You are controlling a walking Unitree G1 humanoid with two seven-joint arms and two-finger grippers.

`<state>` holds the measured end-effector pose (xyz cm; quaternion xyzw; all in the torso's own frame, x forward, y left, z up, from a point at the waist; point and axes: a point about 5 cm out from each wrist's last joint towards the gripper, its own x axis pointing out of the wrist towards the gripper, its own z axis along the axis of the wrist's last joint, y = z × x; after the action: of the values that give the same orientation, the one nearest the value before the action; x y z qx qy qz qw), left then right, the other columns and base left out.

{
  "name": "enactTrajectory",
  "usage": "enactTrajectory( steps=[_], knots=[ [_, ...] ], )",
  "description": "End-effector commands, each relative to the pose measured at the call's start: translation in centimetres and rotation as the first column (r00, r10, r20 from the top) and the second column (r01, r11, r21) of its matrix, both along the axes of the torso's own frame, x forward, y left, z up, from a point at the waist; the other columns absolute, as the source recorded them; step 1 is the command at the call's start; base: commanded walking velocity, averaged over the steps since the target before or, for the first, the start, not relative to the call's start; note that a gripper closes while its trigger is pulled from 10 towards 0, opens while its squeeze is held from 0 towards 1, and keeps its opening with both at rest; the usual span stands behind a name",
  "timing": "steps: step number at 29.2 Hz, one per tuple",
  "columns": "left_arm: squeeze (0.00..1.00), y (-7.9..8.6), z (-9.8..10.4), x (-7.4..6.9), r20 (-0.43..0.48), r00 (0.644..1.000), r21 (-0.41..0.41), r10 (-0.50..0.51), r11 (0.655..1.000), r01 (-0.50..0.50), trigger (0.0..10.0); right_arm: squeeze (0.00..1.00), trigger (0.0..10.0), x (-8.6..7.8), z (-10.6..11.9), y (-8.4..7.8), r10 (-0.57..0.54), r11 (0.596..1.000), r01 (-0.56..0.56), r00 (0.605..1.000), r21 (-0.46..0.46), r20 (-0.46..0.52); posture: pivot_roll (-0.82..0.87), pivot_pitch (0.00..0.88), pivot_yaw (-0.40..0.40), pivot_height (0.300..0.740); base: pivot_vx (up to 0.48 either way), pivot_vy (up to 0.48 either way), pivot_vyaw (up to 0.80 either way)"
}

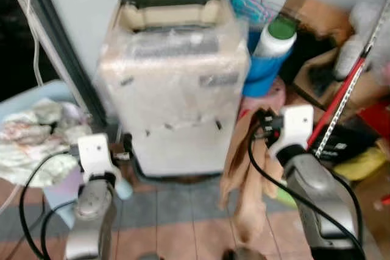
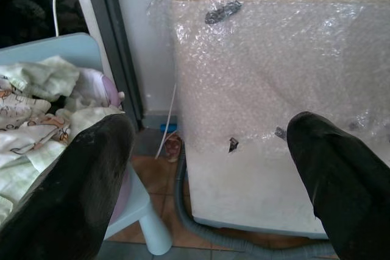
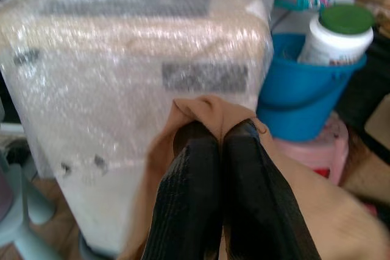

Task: Clothes washing

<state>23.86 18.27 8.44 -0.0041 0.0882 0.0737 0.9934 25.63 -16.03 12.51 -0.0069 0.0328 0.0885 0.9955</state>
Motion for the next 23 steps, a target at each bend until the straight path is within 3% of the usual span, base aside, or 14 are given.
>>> enactTrajectory(
  steps=[1, 12, 17, 23],
  knots=[
    [0.00, 0.27, 0.42, -0.03, 0.012, 1.000, 0.024, 0.000, 1.000, -0.001, 10.0, 0.00, 10.0, -0.08, 0.84, -0.18, -0.013, 1.000, 0.013, 0.999, 0.004, 0.045, -0.05, 0.000, 0.042, 0.740, 0.000, 0.000, 0.00],
    [0.00, 0.37, 0.39, 0.06, 0.007, 1.000, 0.025, -0.009, 1.000, 0.009, 10.0, 0.00, 10.0, -0.49, 0.67, 0.19, 0.006, 1.000, -0.006, 0.999, -0.001, 0.047, -0.05, 0.000, 0.050, 0.740, 0.072, 0.000, 0.00],
    [0.00, 0.32, 0.42, 0.16, 0.009, 1.000, 0.016, -0.009, 1.000, 0.009, 10.0, 0.00, 10.0, -0.29, 0.78, 0.14, 0.005, 1.000, -0.006, 0.999, 0.003, 0.050, -0.05, 0.000, 0.048, 0.740, 0.340, 0.316, 0.49],
    [0.00, 0.26, 0.43, 0.21, 0.009, 1.000, 0.013, -0.009, 1.000, 0.009, 10.0, 0.00, 10.0, -0.25, 0.74, 0.13, 0.003, 1.000, -0.004, 0.999, 0.009, 0.047, -0.05, 0.000, 0.048, 0.740, 0.321, 0.358, 0.00]
  ],
)
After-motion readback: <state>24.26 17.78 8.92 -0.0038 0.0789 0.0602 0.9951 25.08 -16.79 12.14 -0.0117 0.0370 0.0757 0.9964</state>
